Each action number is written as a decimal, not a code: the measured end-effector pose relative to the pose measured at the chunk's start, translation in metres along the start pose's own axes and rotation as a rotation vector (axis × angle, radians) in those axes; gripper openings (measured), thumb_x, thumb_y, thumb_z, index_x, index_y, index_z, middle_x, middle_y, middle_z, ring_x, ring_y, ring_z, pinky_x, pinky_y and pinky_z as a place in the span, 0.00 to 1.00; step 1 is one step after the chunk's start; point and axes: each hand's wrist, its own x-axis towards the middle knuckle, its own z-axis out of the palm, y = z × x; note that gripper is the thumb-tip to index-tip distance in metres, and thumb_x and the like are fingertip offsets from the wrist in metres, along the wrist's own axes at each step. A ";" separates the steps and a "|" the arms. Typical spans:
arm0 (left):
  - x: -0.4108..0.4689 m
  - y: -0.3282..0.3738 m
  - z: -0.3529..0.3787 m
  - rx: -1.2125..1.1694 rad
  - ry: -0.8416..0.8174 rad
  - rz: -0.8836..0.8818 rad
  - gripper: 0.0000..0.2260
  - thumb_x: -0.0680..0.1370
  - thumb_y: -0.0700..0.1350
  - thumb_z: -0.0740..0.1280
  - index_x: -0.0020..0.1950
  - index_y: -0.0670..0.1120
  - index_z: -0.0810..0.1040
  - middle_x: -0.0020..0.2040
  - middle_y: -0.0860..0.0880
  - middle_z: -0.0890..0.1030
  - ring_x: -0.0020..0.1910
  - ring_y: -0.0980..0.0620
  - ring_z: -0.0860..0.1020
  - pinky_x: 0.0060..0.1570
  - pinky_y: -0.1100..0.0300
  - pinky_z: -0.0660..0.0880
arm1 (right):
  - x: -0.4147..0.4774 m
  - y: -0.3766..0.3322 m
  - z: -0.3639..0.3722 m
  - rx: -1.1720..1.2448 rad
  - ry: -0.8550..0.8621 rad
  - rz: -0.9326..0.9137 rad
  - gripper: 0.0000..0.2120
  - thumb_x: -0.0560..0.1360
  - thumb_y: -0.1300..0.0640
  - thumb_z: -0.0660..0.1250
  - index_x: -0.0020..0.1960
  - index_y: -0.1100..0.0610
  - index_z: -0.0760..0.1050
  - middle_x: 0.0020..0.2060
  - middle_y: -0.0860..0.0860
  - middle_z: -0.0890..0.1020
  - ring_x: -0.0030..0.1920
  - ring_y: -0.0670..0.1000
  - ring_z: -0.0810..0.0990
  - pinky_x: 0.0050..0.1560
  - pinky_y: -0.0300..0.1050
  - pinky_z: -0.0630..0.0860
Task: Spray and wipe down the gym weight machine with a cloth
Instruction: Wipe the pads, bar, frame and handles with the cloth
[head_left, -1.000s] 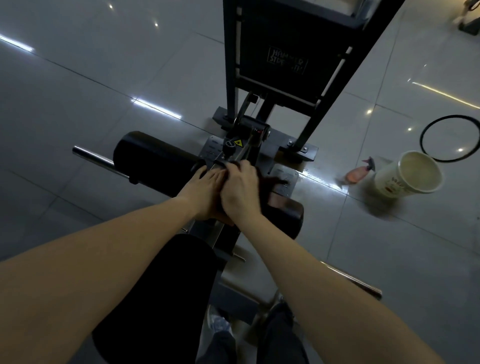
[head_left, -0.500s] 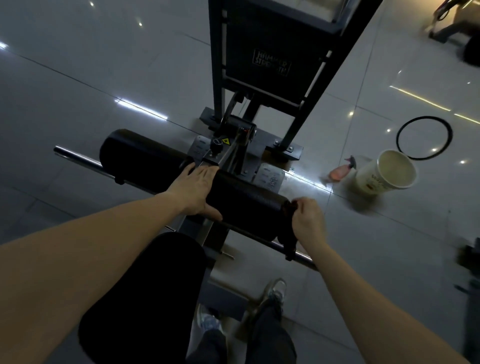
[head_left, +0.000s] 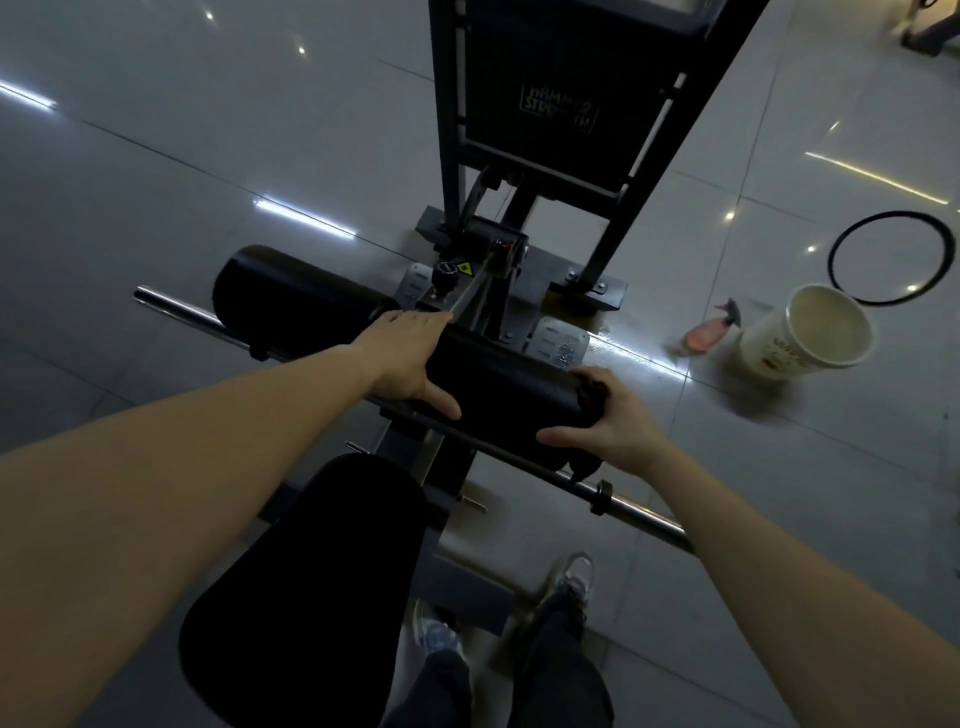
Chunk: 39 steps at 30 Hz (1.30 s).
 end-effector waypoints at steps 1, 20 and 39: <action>0.000 0.000 -0.003 -0.050 0.003 -0.012 0.67 0.52 0.84 0.64 0.82 0.50 0.50 0.77 0.44 0.68 0.74 0.43 0.68 0.75 0.45 0.64 | 0.003 0.000 -0.004 0.057 -0.048 0.037 0.42 0.60 0.44 0.84 0.69 0.52 0.73 0.60 0.48 0.78 0.60 0.48 0.77 0.62 0.38 0.74; -0.029 0.031 0.045 -0.418 0.251 -0.169 0.34 0.80 0.61 0.45 0.83 0.49 0.47 0.82 0.47 0.58 0.81 0.56 0.51 0.78 0.55 0.38 | 0.021 -0.070 0.059 -0.451 0.370 -0.240 0.21 0.80 0.65 0.59 0.72 0.61 0.72 0.62 0.58 0.80 0.62 0.60 0.78 0.63 0.54 0.74; -0.027 0.025 0.049 -0.391 0.244 -0.191 0.28 0.85 0.58 0.50 0.83 0.51 0.49 0.81 0.45 0.59 0.81 0.52 0.52 0.80 0.52 0.40 | -0.023 0.006 -0.002 -0.481 0.326 0.002 0.12 0.84 0.53 0.56 0.51 0.58 0.76 0.45 0.52 0.77 0.47 0.60 0.79 0.44 0.51 0.73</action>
